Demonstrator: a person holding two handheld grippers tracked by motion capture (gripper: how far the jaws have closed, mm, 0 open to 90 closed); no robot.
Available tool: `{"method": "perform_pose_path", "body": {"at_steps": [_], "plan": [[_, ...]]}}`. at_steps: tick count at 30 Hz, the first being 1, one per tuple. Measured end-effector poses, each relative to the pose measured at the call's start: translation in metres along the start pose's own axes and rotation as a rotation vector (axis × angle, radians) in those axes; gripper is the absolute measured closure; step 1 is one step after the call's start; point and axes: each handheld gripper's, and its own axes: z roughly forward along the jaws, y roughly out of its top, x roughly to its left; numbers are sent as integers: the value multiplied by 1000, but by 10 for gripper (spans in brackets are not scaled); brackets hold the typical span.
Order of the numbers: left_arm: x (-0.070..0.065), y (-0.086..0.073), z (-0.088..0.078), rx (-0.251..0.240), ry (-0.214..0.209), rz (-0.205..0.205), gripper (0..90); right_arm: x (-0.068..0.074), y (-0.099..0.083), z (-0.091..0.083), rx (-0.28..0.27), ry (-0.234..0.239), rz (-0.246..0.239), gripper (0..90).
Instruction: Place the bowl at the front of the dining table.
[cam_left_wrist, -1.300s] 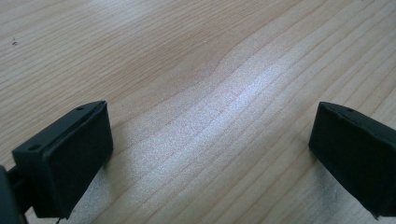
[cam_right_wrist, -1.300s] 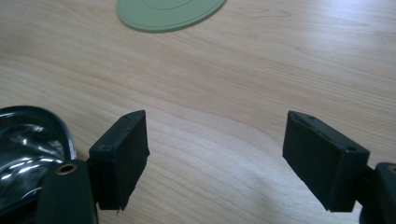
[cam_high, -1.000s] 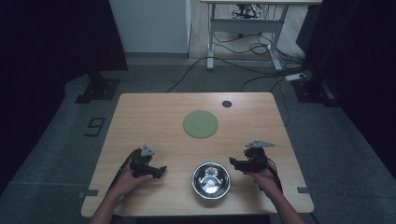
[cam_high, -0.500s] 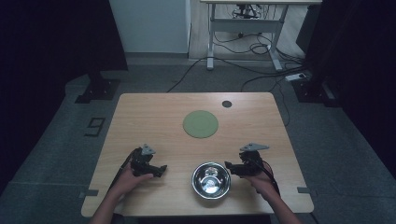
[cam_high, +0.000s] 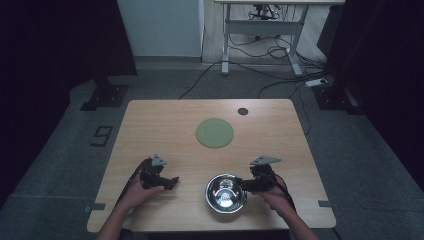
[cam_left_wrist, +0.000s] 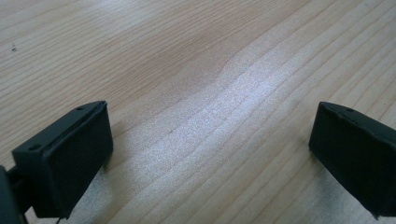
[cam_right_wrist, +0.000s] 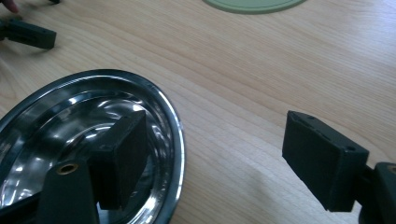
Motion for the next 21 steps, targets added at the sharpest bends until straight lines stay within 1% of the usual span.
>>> {"method": "perform_pose_path", "body": {"at_steps": [5,13,21], "plan": [[0,0,0,0,0,0,0,4,0,2,6,8,-12,227],[0,0,0,0,-1,-1,0,13,-1,6,21,31,-37,228],[0,1,1,1,-1,-1,0,19,-4,14,52,32,-59,230]]}}
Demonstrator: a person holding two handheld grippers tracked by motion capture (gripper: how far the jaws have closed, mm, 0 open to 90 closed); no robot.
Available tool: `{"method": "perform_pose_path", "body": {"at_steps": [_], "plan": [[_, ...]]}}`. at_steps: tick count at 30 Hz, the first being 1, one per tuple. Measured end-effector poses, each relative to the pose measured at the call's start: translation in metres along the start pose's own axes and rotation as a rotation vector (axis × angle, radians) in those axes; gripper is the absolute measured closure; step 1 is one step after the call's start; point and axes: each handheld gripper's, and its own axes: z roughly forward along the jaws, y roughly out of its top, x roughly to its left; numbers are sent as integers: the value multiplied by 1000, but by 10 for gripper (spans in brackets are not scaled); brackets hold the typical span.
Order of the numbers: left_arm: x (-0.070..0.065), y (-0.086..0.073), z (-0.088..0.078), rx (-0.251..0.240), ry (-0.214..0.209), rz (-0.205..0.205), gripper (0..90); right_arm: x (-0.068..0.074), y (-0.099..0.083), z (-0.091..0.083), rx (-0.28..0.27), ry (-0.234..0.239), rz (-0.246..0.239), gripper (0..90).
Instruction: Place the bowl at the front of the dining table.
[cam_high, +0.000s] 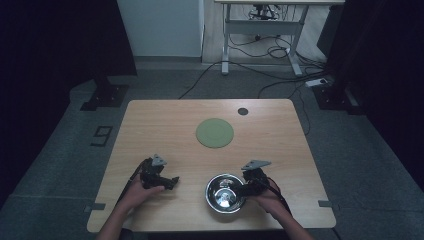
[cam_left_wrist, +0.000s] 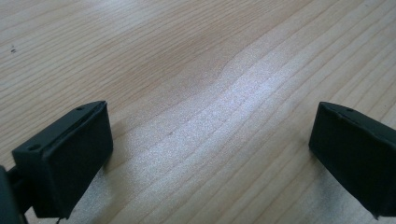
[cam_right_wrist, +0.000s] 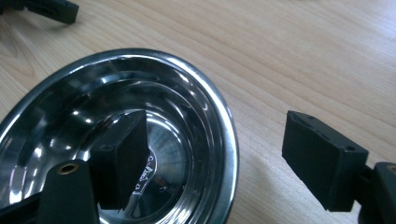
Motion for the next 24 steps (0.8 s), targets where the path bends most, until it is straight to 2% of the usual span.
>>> {"method": "perform_pose_path", "body": {"at_steps": [7,11,24], "plan": [[0,0,0,0,1,1,0,2,-2,12,47,-2,-16,253],[0,0,0,0,1,1,0,3,-4,17,73,-5,-21,296],[-1,1,1,-1,1,0,0,-1,-2,17,81,6,11,457]]}}
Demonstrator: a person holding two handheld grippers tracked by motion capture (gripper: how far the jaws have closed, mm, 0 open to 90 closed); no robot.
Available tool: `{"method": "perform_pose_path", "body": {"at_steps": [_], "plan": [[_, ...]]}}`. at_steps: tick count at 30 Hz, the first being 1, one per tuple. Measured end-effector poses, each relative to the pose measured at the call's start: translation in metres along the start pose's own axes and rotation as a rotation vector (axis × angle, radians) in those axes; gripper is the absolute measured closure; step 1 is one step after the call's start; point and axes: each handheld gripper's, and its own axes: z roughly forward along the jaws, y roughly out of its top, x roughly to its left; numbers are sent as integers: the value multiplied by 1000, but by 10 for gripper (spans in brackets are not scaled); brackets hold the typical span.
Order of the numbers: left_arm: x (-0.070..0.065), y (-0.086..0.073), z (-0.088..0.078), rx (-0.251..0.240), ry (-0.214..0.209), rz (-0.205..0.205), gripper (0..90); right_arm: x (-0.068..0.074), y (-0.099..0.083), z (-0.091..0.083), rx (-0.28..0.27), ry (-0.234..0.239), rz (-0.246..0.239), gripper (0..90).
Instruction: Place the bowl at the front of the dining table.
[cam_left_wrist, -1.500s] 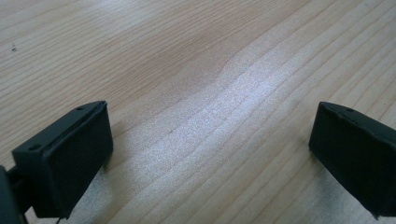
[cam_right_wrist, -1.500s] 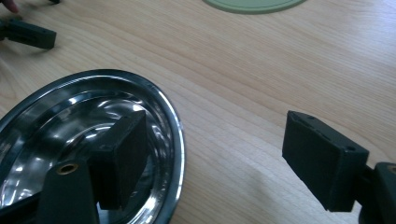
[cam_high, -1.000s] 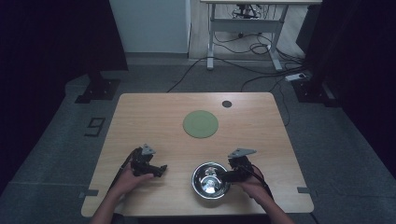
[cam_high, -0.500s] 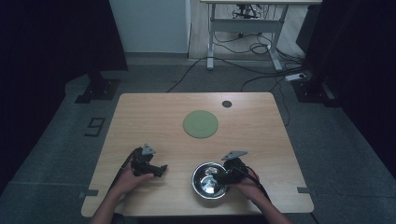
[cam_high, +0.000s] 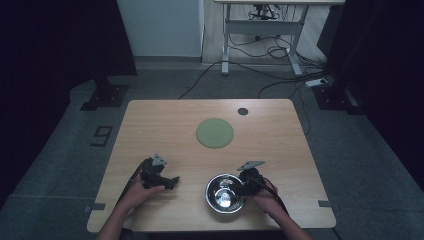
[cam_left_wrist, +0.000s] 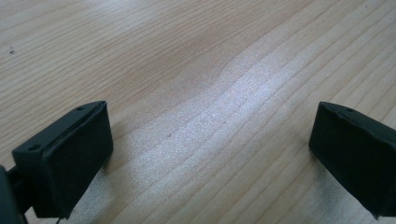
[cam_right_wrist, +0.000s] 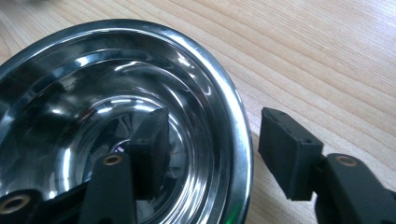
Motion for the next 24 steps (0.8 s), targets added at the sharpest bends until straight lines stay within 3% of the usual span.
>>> {"method": "perform_pose_path", "body": {"at_steps": [12,17,24], "plan": [[0,0,0,0,2,-1,0,-6,4,2,38,51,58,709],[0,0,0,-1,2,-1,0,-9,4,3,44,72,72,735],[0,0,0,0,2,-1,0,-14,4,3,38,118,130,787]]}}
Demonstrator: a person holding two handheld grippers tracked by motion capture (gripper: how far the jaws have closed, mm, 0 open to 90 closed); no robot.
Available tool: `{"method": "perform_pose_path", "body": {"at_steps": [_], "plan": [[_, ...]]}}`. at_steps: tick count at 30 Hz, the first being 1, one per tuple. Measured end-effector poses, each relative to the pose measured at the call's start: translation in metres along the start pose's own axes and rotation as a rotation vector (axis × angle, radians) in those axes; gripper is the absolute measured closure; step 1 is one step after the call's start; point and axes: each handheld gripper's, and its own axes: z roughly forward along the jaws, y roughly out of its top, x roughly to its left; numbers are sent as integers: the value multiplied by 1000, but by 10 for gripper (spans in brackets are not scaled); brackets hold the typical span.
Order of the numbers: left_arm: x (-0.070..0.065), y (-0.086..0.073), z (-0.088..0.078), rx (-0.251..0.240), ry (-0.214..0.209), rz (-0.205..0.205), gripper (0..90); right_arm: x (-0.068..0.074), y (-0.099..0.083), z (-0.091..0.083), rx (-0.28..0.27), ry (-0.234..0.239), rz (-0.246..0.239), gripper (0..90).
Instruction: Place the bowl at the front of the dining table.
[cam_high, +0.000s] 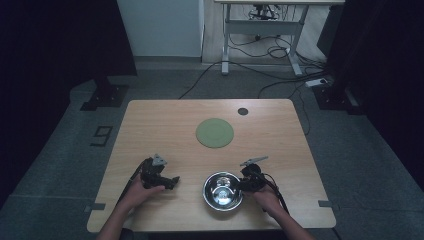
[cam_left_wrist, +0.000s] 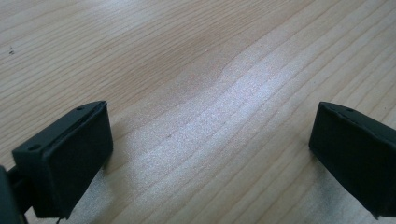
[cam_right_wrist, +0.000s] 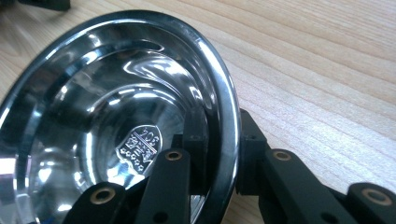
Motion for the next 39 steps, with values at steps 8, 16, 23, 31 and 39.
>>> {"method": "perform_pose_path", "body": {"at_steps": [8,16,23,31,39], "plan": [[0,0,0,-1,0,0,0,-6,1,-4,-36,94,68,824],[0,0,0,1,0,0,0,-10,1,-6,-52,123,108,830],[0,0,0,2,0,0,0,-14,1,-5,-55,141,129,831],[0,0,0,1,0,0,0,-17,1,-8,-79,162,158,832],[0,0,0,0,0,0,0,-21,2,-14,-111,158,173,831]]}}
